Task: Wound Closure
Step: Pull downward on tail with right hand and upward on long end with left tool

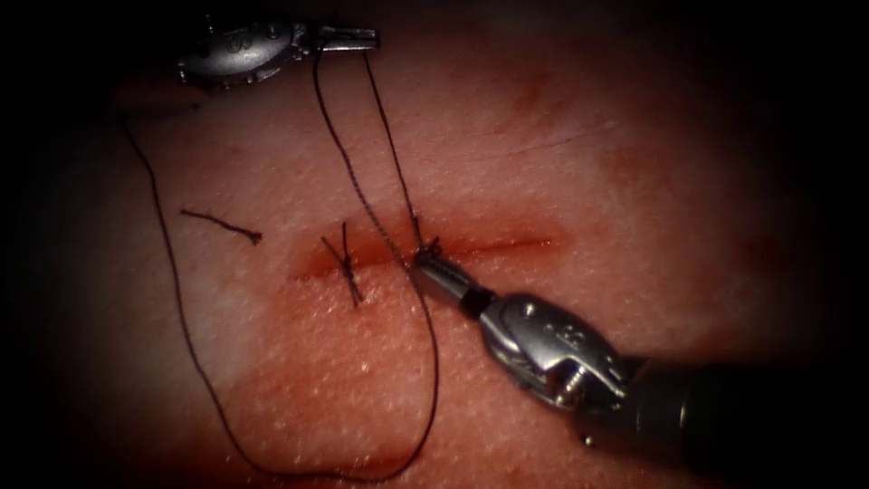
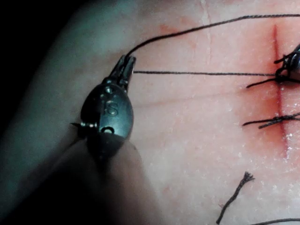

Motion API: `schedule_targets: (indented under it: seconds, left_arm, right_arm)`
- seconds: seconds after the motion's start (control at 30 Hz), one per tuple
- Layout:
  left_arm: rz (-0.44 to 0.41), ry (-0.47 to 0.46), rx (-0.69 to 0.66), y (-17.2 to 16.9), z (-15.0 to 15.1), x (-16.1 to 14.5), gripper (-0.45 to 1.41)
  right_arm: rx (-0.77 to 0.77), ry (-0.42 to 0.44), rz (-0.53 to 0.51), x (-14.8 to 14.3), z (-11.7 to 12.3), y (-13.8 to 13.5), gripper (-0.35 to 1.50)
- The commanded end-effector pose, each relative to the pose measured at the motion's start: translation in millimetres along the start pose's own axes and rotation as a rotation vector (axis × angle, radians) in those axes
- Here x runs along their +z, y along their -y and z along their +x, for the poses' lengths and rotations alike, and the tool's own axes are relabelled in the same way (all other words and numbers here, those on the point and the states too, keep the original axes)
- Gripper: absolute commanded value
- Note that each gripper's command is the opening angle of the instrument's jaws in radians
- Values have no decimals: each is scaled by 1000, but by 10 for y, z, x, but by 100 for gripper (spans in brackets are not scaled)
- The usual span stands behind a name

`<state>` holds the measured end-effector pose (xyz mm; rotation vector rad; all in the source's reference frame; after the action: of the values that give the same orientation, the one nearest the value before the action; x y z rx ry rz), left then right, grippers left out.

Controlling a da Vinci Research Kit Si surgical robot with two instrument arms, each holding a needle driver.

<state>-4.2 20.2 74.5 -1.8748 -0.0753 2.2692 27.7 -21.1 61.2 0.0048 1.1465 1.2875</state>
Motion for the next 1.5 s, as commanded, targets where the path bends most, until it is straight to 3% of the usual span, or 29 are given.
schedule_targets:
  seconds: [0.03, 0.27, 0.4, 0.43, 0.47, 0.67, 1.07, 1.5]
  left_arm:
    - [4, 0, 2, 10, -6, 6, -45]
    - [28, 9, -6, 30, -23, 7, -45]
    - [34, 14, -13, 40, -28, 8, -45]
    - [36, 16, -12, 44, -31, 9, -45]
    - [38, 17, -18, 47, -32, 9, -45]
    - [60, 41, -19, 57, -39, 10, -45]
    - [111, 92, -8, 69, -57, 14, -45]
    - [118, 88, -13, 76, -56, 14, -45]
  right_arm:
    - [-2, 11, 1, 4, -4, 5, -35]
    - [-119, -9, 84, 4, -4, 7, -35]
    - [-430, -53, 203, 6, -4, 0, -35]
    - [-561, -90, 303, 8, -4, -6, -35]
    - [-581, -102, 345, 10, -4, -9, -35]
    - [-610, -159, 413, 13, -9, -9, -35]
    - [-681, -34, 519, -3, -53, 9, -35]
    - [-693, 4, 538, -19, -53, 23, -35]
